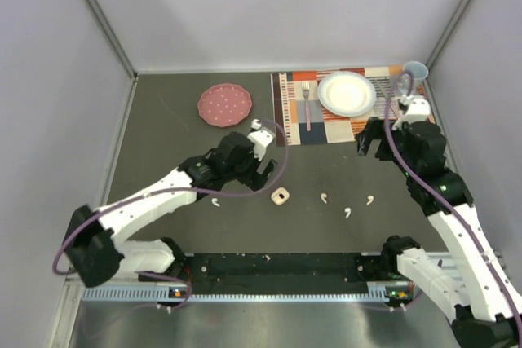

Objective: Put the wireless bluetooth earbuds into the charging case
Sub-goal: Move the charging case to the center of the board, then adjust the charging case at the center of the board.

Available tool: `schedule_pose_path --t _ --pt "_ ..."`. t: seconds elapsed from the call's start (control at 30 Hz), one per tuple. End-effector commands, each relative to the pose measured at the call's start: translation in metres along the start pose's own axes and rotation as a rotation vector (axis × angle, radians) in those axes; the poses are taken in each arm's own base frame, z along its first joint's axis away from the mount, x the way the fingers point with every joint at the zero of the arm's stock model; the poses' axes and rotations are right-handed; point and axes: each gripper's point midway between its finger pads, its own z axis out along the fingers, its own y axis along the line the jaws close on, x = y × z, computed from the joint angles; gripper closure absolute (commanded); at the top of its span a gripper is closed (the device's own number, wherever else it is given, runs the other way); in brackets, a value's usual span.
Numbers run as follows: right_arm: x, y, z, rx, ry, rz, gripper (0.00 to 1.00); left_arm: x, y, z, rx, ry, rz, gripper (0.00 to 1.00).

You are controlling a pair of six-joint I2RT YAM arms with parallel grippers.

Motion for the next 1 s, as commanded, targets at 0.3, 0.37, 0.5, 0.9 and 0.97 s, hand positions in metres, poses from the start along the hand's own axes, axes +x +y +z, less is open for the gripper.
schedule_pose_path --t 0.3,0.37,0.5,0.9,0.97 --pt "0.117 0.1 0.027 -0.694 0.304 -0.478 0.01 0.014 0.048 -0.051 -0.114 -0.176 -0.314 0.01" --pt "0.133 0.111 0.028 -0.739 0.354 -0.429 0.01 0.022 0.053 -0.055 -0.149 -0.163 -0.33 0.01" --pt "0.145 0.153 0.039 -0.802 0.364 -0.184 0.01 0.028 0.063 -0.065 -0.209 -0.18 -0.369 0.01" --pt "0.209 0.168 0.061 -0.72 0.557 -0.092 0.01 0.035 0.07 -0.099 -0.265 -0.259 -0.456 0.01" --pt "0.216 0.174 0.06 -0.743 0.572 -0.08 0.01 0.041 0.071 -0.1 -0.279 -0.246 -0.461 0.01"
